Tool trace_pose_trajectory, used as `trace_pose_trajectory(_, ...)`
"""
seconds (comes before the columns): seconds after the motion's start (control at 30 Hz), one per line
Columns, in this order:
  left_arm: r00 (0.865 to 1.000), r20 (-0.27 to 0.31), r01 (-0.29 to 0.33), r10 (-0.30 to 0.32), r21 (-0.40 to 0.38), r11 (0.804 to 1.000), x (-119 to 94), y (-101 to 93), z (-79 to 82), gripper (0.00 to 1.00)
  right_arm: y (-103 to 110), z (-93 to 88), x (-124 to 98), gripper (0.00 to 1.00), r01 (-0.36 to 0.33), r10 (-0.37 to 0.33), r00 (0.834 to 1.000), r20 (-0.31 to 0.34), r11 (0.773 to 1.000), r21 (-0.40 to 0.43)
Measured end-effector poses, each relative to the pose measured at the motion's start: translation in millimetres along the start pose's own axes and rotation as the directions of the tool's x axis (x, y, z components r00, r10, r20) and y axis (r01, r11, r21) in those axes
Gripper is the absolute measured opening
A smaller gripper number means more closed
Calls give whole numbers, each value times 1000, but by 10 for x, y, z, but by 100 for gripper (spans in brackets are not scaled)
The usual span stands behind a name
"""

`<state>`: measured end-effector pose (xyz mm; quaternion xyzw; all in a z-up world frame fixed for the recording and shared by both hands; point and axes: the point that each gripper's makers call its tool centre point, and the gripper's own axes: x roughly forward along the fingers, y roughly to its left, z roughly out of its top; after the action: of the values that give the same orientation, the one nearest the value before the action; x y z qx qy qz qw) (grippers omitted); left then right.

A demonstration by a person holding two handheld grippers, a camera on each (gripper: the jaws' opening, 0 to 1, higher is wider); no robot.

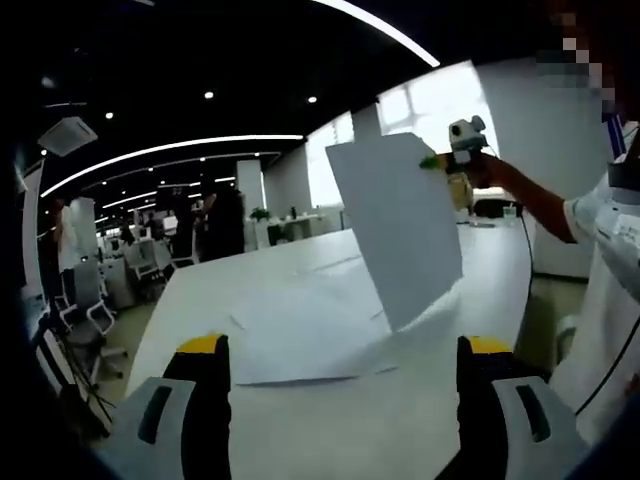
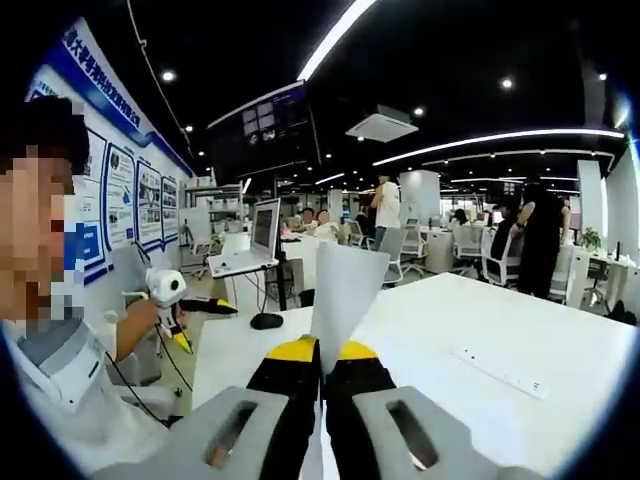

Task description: Organize the stack of printing papers by aligning and flattening the scattered papers on the table

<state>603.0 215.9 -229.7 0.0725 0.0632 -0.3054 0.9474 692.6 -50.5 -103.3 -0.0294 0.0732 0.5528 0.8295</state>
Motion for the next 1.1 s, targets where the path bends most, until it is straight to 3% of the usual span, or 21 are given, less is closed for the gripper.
trace_pose_trajectory(0.27,1000,13,-15,15,-7,1000,53,47,78,96,25,-15,154,0,-68,68,998,-4,995,76)
trace_pose_trajectory(0.5,999,-1,-37,37,-7,999,110,71,110,96,-135,-72,323,0,-74,71,997,30,991,111)
trace_pose_trajectory(0.63,999,-10,-46,46,0,999,140,57,135,96,-156,-72,408,0,-126,118,991,64,982,140)
trace_pose_trajectory(0.83,998,-19,-55,55,-6,998,206,72,161,96,-222,-167,500,0,-190,184,982,53,968,162)
trace_pose_trajectory(1.1,998,-16,-58,58,-5,998,328,105,204,96,-428,-102,467,0,-192,163,976,146,958,213)
